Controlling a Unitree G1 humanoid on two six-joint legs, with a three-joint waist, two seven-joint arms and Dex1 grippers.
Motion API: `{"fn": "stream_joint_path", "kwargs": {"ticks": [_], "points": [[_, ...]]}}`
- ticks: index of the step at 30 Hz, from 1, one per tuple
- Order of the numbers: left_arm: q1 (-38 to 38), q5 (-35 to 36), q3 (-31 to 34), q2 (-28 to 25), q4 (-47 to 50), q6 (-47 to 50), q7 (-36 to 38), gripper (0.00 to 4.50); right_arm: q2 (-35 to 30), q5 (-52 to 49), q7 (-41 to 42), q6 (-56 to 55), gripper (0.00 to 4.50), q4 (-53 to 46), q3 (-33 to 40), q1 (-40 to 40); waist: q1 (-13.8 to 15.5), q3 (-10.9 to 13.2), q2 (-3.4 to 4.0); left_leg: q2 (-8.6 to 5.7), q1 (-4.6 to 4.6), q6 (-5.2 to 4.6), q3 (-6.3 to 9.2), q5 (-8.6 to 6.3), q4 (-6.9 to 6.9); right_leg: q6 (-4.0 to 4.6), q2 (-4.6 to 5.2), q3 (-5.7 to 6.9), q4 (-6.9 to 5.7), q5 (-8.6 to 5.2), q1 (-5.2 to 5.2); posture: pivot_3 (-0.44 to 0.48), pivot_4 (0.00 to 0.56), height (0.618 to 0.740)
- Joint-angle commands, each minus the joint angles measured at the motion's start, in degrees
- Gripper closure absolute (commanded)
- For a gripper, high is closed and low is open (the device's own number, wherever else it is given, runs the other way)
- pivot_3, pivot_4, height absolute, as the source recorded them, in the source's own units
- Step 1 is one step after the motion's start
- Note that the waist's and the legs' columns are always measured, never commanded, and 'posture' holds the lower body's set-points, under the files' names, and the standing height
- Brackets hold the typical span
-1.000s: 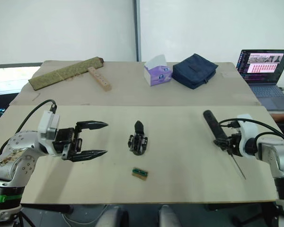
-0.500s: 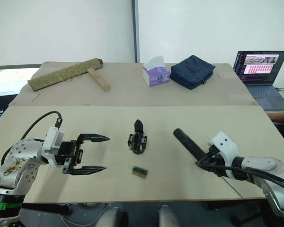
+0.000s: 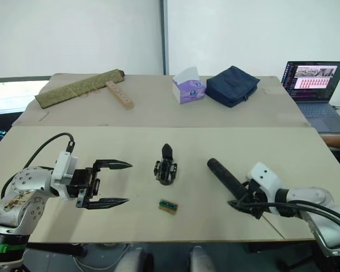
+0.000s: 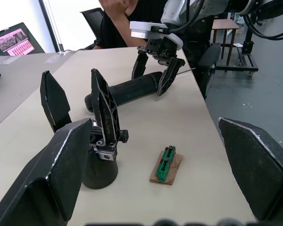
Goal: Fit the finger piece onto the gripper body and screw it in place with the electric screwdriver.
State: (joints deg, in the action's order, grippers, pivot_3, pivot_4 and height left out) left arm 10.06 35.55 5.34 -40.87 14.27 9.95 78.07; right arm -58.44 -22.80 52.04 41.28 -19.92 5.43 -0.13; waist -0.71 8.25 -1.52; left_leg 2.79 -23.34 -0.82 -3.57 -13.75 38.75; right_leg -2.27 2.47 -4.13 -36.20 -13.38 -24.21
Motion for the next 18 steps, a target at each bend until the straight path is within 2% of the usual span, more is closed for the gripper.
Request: {"fn": "stream_joint_path", "kwargs": {"ticks": [1, 7, 10, 14, 18], "points": [[-0.3, 0.9, 0.2, -0.5, 2.6, 0.9, -0.9, 0.00, -5.2, -3.0, 3.3, 4.5, 0.04, -4.2, 4.0, -3.0, 0.0, 0.0, 0.00, 0.00, 0.01, 0.00, 0.00, 0.00, 0.00, 0.00, 0.00, 0.00, 0.00, 0.00, 0.01, 0.000, 0.150, 0.740], [0.3, 0.7, -0.8, 0.0, 2.6, 1.4, -1.4, 0.00, -17.5, -4.8, 9.2, 14.4, 0.04, -6.0, -1.2, -10.6, 0.0, 0.0, 0.00, 0.04, 0.05, 0.00, 0.01, 0.00, -0.02, 0.05, -0.01, 0.04, 0.00, -0.04, -0.01, 0.000, 0.150, 0.740], [1.0, 0.6, -1.4, 0.3, 2.1, 1.2, -1.3, 0.00, -23.3, -1.5, 11.8, 19.9, 0.04, -5.4, -10.2, -17.4, -0.1, 0.0, 0.03, 0.06, 0.06, 0.01, -0.05, 0.00, -0.02, 0.27, 0.04, 0.03, -0.02, -0.14, -0.07, 0.000, 0.150, 0.740], [1.4, 0.5, -2.0, 0.5, 1.8, 1.0, -1.3, 0.00, -19.8, 1.4, 11.5, 27.2, 0.04, -3.7, -21.1, -30.3, -0.3, 0.0, 0.01, 0.09, 0.04, 0.01, -0.10, -0.01, -0.03, 0.43, 0.05, 0.03, 0.00, -0.18, -0.14, 0.000, 0.150, 0.740], [1.5, 0.6, -2.2, 0.4, 1.8, 0.9, -1.2, 0.00, -17.0, 5.0, 13.3, 30.8, 0.04, -1.2, -31.3, -38.4, -0.2, 0.0, 0.02, 0.07, -0.02, 0.01, -0.12, -0.01, -0.05, 0.37, 0.05, 0.03, -0.02, -0.13, -0.22, 0.000, 0.150, 0.740]]}}
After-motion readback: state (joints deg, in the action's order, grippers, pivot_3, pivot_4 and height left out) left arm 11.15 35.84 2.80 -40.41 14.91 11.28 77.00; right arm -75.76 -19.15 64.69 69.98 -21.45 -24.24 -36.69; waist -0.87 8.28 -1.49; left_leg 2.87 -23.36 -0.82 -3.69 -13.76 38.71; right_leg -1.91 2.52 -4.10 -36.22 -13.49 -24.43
